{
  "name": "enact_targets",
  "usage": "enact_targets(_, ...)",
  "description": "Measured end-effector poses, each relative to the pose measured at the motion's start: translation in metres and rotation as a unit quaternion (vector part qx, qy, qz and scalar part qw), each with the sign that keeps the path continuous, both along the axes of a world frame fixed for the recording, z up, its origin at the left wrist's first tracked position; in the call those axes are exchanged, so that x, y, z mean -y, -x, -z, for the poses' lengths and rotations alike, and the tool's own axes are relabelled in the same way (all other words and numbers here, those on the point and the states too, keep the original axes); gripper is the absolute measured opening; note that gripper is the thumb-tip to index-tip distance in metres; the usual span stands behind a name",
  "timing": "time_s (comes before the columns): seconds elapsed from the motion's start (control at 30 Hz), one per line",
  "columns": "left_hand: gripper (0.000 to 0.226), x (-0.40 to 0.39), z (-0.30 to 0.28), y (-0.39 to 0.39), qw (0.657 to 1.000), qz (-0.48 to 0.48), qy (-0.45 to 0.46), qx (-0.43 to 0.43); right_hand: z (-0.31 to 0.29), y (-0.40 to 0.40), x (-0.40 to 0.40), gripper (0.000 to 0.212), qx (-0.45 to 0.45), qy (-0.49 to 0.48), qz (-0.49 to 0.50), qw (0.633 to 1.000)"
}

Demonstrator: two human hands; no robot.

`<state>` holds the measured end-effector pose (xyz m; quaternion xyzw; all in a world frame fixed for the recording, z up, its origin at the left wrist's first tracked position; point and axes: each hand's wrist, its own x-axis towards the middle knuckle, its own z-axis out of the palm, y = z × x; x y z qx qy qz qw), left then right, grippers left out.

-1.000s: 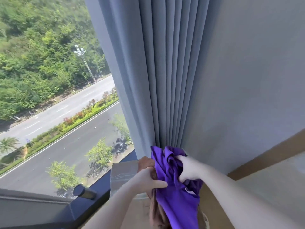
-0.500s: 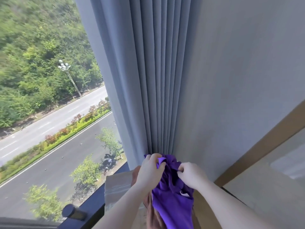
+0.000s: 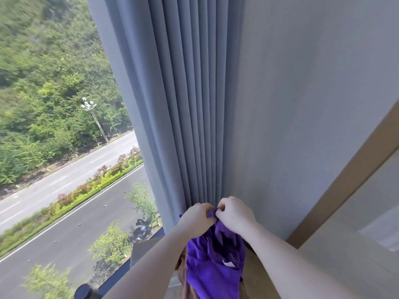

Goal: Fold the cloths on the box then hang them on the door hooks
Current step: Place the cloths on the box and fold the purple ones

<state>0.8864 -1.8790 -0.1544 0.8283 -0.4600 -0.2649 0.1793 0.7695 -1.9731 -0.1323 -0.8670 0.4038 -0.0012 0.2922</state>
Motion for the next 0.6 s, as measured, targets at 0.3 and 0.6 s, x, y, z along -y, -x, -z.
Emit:
enact_targets(0.3,0.011,0.013,-0.046,0.013,0.992,-0.017,0.069,-0.107,-0.05,0.002,-0.004,0.015,0.278,-0.083,0.101,0.952)
enact_targets(0.6,0.015,0.015,-0.121,0.023,0.956,-0.089,0.231,-0.16,-0.106,0.02,-0.005,0.015,0.442,-0.066,0.132,0.885)
